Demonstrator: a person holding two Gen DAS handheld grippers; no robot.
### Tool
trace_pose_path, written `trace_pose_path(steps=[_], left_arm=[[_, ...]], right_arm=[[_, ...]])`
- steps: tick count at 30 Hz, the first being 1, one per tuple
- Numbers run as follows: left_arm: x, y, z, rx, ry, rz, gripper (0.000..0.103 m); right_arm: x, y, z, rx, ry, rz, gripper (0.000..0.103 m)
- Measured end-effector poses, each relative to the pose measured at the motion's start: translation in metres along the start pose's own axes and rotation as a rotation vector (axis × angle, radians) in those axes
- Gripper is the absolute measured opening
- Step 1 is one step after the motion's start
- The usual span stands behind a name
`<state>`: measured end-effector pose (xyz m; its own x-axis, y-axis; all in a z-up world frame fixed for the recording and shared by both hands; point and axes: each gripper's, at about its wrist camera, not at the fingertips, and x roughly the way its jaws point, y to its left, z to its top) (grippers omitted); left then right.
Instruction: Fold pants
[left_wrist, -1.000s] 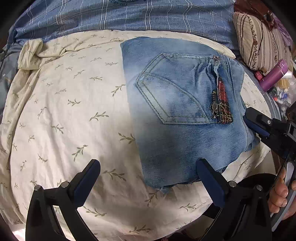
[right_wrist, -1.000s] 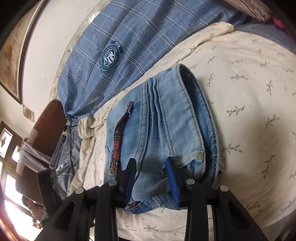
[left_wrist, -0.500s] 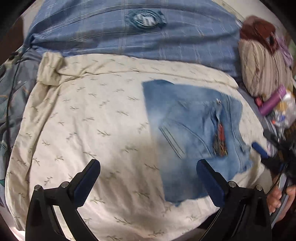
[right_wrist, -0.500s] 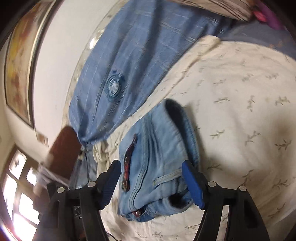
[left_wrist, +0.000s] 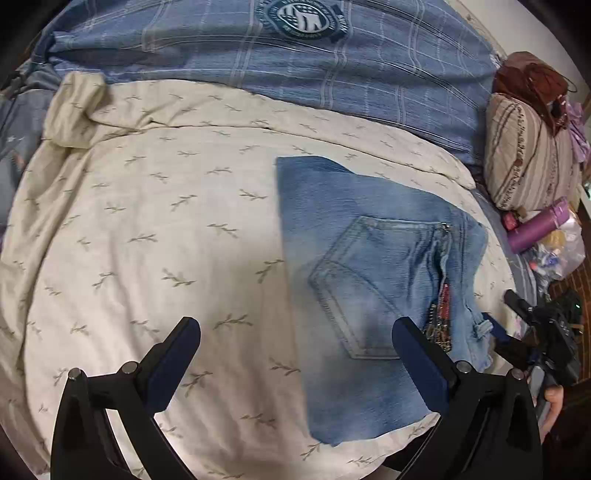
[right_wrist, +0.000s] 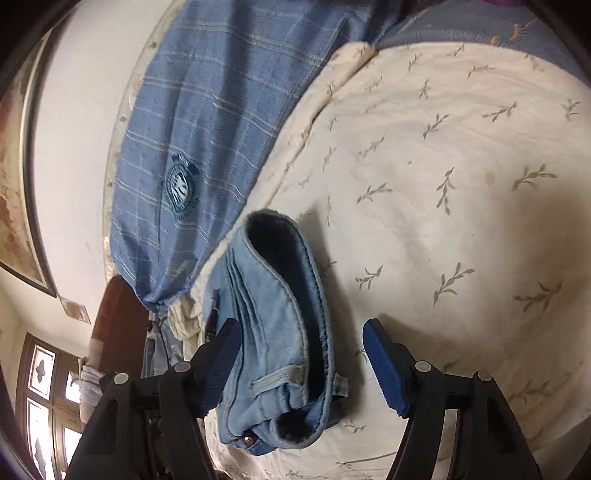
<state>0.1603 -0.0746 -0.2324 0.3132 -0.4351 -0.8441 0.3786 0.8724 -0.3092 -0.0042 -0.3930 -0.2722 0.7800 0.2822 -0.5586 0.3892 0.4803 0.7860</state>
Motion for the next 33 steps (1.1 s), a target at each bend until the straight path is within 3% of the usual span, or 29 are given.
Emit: trace_pose_path(steps=[9,18,21,25,28,33], left_arm=[[0.018,0.007,-0.003,-0.03,0.062,-0.156,0.103],[0.043,0.004,0.003,-0.072,0.127,-0.272,0.103],[0.042,-0.004,0.002,-0.043,0.128,-0.338,0.103],[0.048,-0.019,0.001,0.026,0.141,-0.275,0.103],[0.052,-0.016,0.0,-0.014,0.129,-0.289,0.103],[0.046,-0.022,-0.004,0.016,0.091,-0.285,0.089]], right_arm=[[0.04,0.012,-0.001,-0.065,0.15,-0.018,0.072],[0.053,0.031,-0.01,-0.154,0.2,0.032,0.072],[0.052,0.031,-0.01,-0.148,0.201,0.074,0.073],[0.061,0.016,-0.006,-0.071,0.227,0.074,0.072],[0.063,0.018,-0.005,-0.092,0.23,0.073,0.071],[0.064,0.03,-0.009,-0.172,0.223,0.011,0.053]])
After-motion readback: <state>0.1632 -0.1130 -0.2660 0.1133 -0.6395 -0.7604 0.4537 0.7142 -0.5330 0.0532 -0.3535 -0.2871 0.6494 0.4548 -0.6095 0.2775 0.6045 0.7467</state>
